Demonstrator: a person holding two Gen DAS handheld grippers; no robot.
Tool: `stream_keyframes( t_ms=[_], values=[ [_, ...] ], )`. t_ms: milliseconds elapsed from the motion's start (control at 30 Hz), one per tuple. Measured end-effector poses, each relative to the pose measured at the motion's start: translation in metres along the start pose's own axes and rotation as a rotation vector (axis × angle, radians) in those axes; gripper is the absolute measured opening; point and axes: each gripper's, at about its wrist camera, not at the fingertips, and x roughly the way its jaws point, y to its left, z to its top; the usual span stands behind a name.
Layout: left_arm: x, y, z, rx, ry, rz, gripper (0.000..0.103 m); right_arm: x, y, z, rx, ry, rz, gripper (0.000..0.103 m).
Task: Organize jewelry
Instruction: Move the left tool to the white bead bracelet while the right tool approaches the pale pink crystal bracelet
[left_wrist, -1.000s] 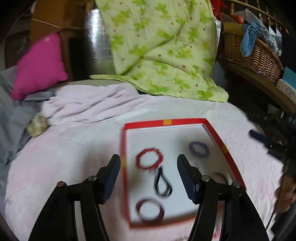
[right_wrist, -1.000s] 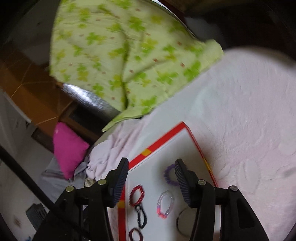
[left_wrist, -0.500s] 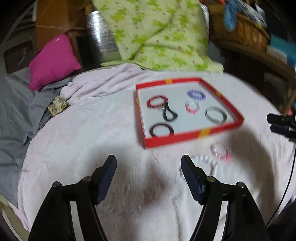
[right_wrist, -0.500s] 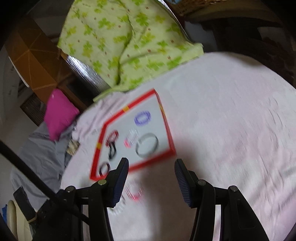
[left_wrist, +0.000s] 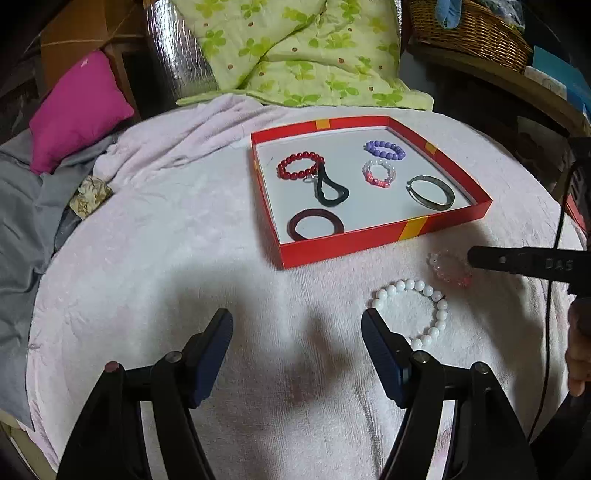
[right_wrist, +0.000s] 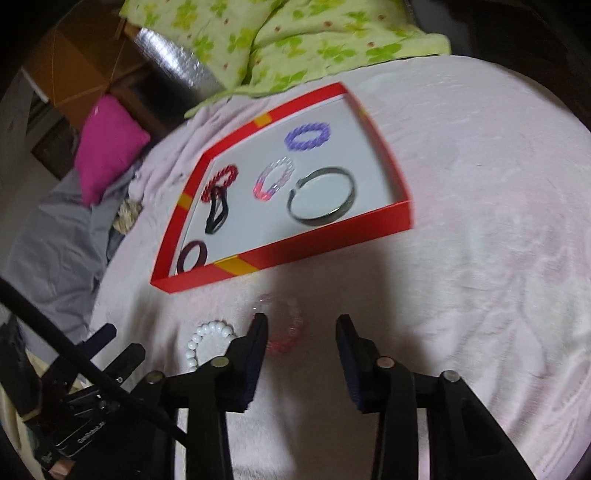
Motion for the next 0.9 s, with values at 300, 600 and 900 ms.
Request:
stream_keyframes(
  t_ms=[300, 600, 900],
  values=[
    [0.002, -0.002, -0.002, -0.013, 0.013, -0.051, 0.073, 0.019, 0.014, -0.002, -0.094, -0.013, -0.129, 0.01],
    [-0.001, -0.014, -0.005, 0.041, 0.009, -0.099, 0.073, -0.011, -0.012, 0.0, -0.075, -0.05, -0.167, 0.008],
    [0.006, -0.036, -0.007, 0.085, 0.055, -0.216, 0.073, -0.028, -0.05, 0.002, 0.008, -0.006, -0.127, 0.008]
  ],
)
